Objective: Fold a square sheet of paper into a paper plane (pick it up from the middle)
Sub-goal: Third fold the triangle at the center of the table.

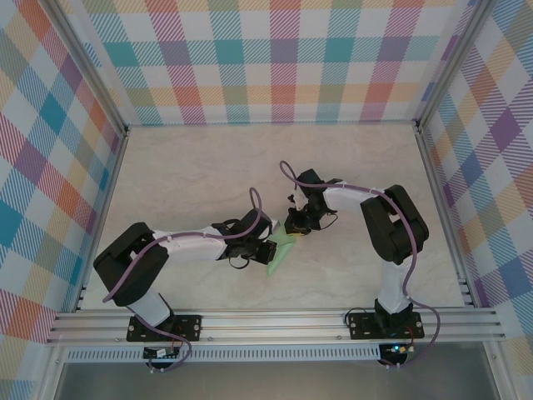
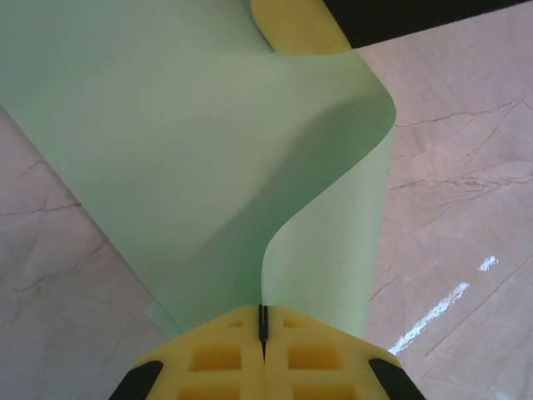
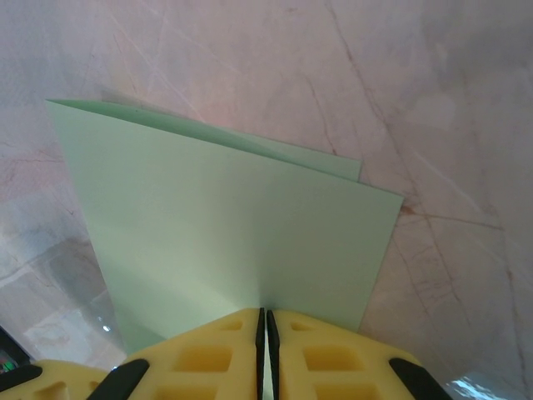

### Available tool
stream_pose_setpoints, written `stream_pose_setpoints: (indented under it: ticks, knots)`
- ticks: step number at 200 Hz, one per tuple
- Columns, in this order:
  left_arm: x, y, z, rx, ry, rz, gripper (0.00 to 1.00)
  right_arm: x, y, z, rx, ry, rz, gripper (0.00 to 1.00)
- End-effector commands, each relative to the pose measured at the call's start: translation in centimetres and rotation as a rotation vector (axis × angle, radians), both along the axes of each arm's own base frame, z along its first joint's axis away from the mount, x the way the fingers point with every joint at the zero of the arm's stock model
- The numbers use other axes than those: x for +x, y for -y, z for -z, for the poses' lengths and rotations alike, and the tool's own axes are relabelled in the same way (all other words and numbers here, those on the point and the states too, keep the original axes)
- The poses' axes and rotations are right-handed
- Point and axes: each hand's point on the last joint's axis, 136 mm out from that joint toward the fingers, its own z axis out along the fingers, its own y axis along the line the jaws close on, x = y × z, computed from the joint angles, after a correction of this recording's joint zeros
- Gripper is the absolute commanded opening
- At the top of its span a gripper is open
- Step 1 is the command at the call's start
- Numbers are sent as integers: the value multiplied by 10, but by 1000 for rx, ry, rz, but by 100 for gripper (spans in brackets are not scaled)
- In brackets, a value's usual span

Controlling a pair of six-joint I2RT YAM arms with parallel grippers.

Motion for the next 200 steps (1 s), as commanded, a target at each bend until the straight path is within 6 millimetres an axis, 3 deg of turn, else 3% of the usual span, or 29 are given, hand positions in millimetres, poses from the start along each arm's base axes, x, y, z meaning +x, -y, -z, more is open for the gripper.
stream_pose_setpoints:
  ticks: [1,158,200]
  knots:
    - [10,-3,1,24,21,-6,0,-2,0,14,-21,-18,4,13]
    - [11,-5,9,48,25,7,2,-3,5,16,-44,-16,23,14]
    - [9,-9,17,80,15,14,2,7,3,-9,-17,47,54,19]
